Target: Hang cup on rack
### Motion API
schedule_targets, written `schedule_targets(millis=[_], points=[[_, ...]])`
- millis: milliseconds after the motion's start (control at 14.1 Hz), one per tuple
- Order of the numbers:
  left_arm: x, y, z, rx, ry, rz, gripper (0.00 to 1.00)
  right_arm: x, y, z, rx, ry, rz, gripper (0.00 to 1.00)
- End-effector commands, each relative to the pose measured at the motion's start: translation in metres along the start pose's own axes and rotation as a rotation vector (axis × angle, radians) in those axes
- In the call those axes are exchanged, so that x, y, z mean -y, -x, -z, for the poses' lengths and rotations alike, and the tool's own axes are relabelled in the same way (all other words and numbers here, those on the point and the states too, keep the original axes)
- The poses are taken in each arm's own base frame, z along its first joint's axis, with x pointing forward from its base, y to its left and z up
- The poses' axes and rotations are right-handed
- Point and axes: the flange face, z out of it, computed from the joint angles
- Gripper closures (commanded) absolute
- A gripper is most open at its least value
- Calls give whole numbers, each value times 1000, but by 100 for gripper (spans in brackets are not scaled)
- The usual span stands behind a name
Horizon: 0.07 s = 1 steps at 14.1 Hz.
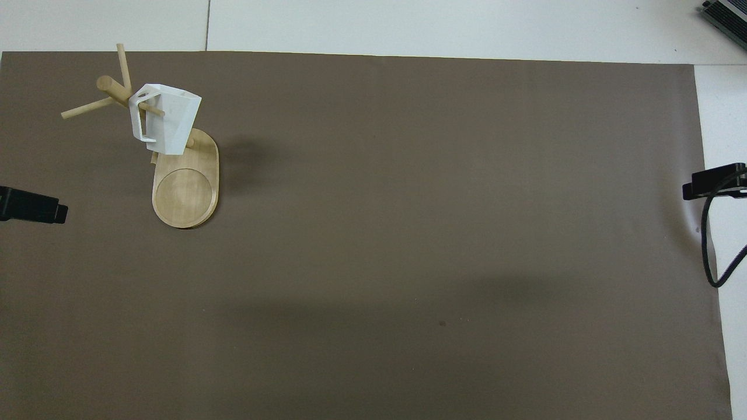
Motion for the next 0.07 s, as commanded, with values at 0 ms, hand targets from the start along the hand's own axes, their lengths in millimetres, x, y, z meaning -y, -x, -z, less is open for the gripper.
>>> schedule_targets(millis=[0], points=[[-5, 8, -4, -3, -6, 5, 0, 1, 4, 3, -10, 7, -7, 0]])
